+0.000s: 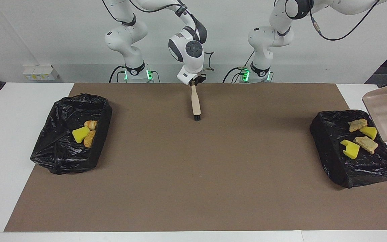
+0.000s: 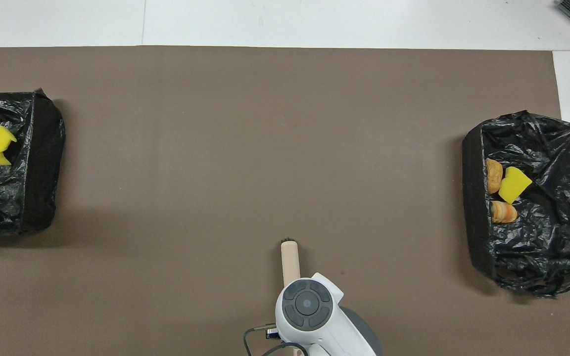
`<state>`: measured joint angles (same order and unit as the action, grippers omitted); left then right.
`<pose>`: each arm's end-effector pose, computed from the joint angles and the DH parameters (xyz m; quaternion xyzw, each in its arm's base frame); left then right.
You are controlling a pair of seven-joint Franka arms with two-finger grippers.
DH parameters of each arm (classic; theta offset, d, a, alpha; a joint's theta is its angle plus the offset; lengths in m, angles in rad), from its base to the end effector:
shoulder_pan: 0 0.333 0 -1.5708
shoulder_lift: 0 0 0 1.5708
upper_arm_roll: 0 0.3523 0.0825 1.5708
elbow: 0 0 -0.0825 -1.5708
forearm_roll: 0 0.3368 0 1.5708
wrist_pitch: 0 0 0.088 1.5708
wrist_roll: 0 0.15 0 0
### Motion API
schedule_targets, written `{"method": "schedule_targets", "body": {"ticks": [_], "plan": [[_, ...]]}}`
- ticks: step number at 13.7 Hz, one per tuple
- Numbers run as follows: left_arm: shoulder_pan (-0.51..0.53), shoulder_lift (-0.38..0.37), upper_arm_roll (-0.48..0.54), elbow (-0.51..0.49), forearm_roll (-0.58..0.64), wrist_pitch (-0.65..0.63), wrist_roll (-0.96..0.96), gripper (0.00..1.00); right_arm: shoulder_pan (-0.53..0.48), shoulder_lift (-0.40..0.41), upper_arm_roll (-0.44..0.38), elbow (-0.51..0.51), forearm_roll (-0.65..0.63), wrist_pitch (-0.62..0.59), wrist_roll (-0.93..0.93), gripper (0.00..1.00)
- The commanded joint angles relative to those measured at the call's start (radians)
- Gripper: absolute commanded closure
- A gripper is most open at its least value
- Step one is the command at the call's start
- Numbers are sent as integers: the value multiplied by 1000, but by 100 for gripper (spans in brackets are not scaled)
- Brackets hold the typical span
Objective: Sweep and dump trash in bin
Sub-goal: 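Bring the emptied dustpan back toward the table center with the left gripper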
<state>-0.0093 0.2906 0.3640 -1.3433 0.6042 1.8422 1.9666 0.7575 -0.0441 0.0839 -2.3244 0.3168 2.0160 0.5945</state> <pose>0.5850 0.2497 0.6179 -0.6029 0.7132 0.2699 0.2348 0.2606 0.3372 0.3675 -0.9823 -0.0348 0.1837 0.0126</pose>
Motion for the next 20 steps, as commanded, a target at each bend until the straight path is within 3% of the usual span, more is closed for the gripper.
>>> {"method": "schedule_targets", "body": {"ticks": [1,5,7,10,12,16,20], "plan": [[0,-89,-110,-139,-18,-5,-28,100,-67,-22,-6,75,28,-92,-39,0],[3,-159,-223,-258,-168,-72,-145,100,-231,-16,-7,189,-16,-180,-163,0],[8,-172,-322,-261,-228,-171,-341,100,-312,12,-6,238,-105,-189,-252,0],[23,-217,-505,-322,-251,-228,-665,100,-395,91,-4,390,-235,-197,-297,0],[20,-228,-569,-335,-349,-276,-847,100,-484,134,-7,470,-260,-192,-391,0],[9,-199,-741,-342,-490,-281,-1362,100,-644,170,-9,536,-349,-180,-600,0],[-8,-68,-891,-341,-503,-168,-1903,100,-803,156,-12,588,-387,-183,-714,0]]}}
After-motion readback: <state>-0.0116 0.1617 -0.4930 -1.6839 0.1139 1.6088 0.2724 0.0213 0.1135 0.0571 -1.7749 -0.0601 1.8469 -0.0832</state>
